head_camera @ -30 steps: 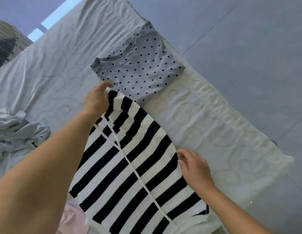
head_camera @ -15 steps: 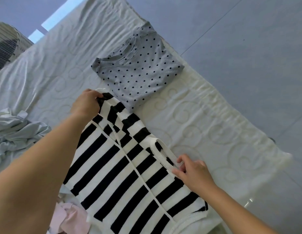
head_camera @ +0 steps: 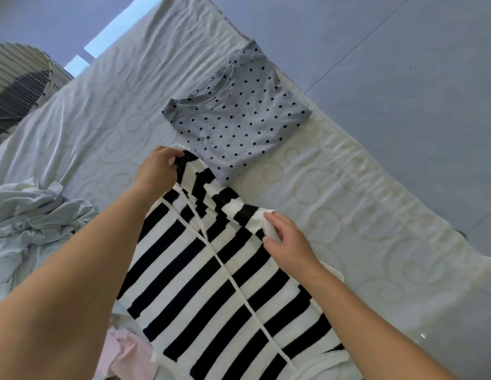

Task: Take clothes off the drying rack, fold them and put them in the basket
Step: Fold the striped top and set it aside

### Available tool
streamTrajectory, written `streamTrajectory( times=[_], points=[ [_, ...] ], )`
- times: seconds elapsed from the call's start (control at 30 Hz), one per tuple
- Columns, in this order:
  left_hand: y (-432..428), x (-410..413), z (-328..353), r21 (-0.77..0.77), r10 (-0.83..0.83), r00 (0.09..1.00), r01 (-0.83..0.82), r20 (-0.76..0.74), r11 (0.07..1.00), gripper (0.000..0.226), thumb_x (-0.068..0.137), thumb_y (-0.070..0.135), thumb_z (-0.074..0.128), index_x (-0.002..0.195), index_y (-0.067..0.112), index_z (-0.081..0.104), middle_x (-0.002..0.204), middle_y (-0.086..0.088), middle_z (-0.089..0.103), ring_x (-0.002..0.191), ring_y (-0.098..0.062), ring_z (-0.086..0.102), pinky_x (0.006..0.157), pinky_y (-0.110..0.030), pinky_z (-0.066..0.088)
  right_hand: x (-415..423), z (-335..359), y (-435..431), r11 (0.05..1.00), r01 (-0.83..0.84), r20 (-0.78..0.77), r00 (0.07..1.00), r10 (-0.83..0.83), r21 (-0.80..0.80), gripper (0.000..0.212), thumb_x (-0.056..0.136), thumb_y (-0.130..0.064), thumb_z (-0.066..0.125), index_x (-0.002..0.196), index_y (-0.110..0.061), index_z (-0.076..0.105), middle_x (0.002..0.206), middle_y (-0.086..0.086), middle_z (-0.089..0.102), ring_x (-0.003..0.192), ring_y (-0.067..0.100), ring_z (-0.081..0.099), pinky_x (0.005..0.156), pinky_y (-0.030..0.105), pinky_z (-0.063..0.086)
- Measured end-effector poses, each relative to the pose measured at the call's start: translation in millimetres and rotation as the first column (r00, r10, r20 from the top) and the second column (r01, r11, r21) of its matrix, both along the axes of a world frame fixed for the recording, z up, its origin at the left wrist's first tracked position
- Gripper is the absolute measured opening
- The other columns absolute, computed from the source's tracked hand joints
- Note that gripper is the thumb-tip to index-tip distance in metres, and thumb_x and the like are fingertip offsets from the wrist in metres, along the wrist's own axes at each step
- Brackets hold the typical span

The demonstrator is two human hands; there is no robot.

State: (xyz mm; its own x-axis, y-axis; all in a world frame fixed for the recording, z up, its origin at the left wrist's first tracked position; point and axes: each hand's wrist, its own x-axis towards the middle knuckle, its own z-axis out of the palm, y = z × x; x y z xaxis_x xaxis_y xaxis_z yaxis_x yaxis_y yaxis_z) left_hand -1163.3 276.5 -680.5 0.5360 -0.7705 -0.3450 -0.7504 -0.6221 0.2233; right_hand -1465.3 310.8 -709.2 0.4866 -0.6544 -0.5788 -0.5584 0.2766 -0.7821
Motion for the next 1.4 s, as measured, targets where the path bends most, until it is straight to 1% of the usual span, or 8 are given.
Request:
streamTrajectory(
  times=[0.13, 0.27, 0.33, 0.4, 0.6, 0.87, 1.03, 1.4],
  points=[
    [-5.0, -4.4, 1.7, -0.089, 0.030, 0.991, -0.042, -0.128, 0.995, 0.040, 0.091, 0.004, 0.051, 0.126, 0.021, 0.060, 0.131, -0.003, 0.051, 0.109, -0.032, 0.055, 0.081, -0.030, 0.043, -19.7, -1.8, -7.2, 0.975, 0.222, 0.087, 0.971, -0.221, -0.002, 0.055, 0.089, -0.005, 0.057, 0.141, -0.019, 0.046, 0.141, -0.017, 0.038, 0.133, 0.009, 0.042, 0.112, 0.036, 0.036],
    [-19.9, -9.6, -3.0, -0.140, 0.121, 0.937, -0.175, -0.327, 0.975, 0.046, 0.090, 0.004, 0.056, 0.130, 0.027, 0.055, 0.133, -0.010, 0.054, 0.066, -0.026, 0.059, 0.057, -0.028, 0.051, -27.8, -8.1, -17.6, 0.946, 0.319, 0.129, 0.937, -0.324, 0.054, 0.056, 0.091, -0.003, 0.056, 0.141, -0.023, 0.045, 0.140, -0.018, 0.040, 0.131, 0.010, 0.046, 0.113, 0.037, 0.036],
    [-27.3, -13.2, -7.6, -0.098, 0.092, 0.929, -0.135, -0.360, 0.986, 0.060, 0.089, 0.006, 0.060, 0.141, 0.029, 0.042, 0.145, -0.007, 0.043, 0.106, -0.033, 0.060, 0.086, -0.036, 0.053, -30.1, -12.5, -18.7, 0.950, 0.294, 0.128, 0.943, -0.306, 0.104, 0.061, 0.091, -0.007, 0.058, 0.143, -0.032, 0.040, 0.141, -0.015, 0.045, 0.126, 0.009, 0.050, 0.110, 0.036, 0.039],
    [-31.7, -17.2, -12.8, -0.039, 0.052, 0.946, -0.068, -0.320, 0.997, 0.072, 0.089, 0.011, 0.063, 0.149, 0.028, 0.027, 0.156, -0.004, 0.025, 0.140, -0.026, 0.031, 0.108, -0.035, 0.035, -35.0, -13.4, -19.1, 0.964, 0.238, 0.091, 0.964, -0.249, 0.122, 0.066, 0.091, -0.009, 0.060, 0.145, -0.039, 0.033, 0.133, -0.020, 0.048, 0.113, 0.002, 0.058, 0.103, 0.029, 0.045],
    [-27.9, -33.7, -19.7, 0.074, -0.148, 0.988, 0.152, -0.048, 0.986, 0.074, 0.090, 0.027, 0.063, 0.150, 0.036, 0.021, 0.161, -0.002, 0.005, 0.146, -0.030, 0.010, 0.117, -0.048, 0.018, -63.5, -10.3, -16.7, 0.988, -0.035, -0.279, 0.960, -0.009, -0.153, 0.057, 0.087, -0.031, 0.066, 0.139, -0.031, 0.041, 0.106, -0.024, 0.052, 0.095, -0.002, 0.057, 0.109, 0.037, 0.034],
    [-38.5, -25.6, -14.3, 0.133, -0.619, 0.762, 0.605, 0.189, 0.785, 0.032, 0.087, 0.023, 0.067, 0.118, 0.023, 0.061, 0.144, -0.002, 0.044, 0.141, -0.026, 0.025, 0.114, -0.044, 0.021, -79.8, -12.6, 17.8, 0.873, -0.428, -0.634, 0.748, 0.196, -0.235, 0.036, 0.084, -0.065, 0.052, 0.094, -0.029, 0.052, 0.081, -0.016, 0.057, 0.081, 0.007, 0.057, 0.099, 0.029, 0.024],
    [-42.8, -19.3, -6.7, 0.061, -0.727, 0.654, 0.733, 0.209, 0.677, 0.020, 0.085, 0.017, 0.068, 0.103, 0.019, 0.062, 0.106, 0.003, 0.068, 0.116, -0.026, 0.050, 0.112, -0.043, 0.022, -88.6, -25.8, 31.7, 0.845, -0.367, -0.591, 0.803, 0.077, -0.389, 0.027, 0.074, -0.043, 0.076, 0.068, -0.024, 0.058, 0.065, -0.012, 0.054, 0.061, 0.014, 0.055, 0.090, 0.042, 0.039],
    [-29.9, 3.9, -5.7, 0.098, -0.658, 0.728, 0.653, 0.193, 0.751, 0.021, 0.093, 0.034, 0.058, 0.108, 0.024, 0.068, 0.114, 0.004, 0.067, 0.123, -0.023, 0.046, 0.108, -0.038, 0.023, -114.7, -15.6, 28.6, 0.945, -0.097, -0.469, 0.881, -0.065, -0.313, 0.019, 0.084, -0.044, 0.067, 0.088, -0.026, 0.060, 0.075, -0.017, 0.060, 0.075, -0.008, 0.049, 0.107, 0.027, 0.021]
  ],
)
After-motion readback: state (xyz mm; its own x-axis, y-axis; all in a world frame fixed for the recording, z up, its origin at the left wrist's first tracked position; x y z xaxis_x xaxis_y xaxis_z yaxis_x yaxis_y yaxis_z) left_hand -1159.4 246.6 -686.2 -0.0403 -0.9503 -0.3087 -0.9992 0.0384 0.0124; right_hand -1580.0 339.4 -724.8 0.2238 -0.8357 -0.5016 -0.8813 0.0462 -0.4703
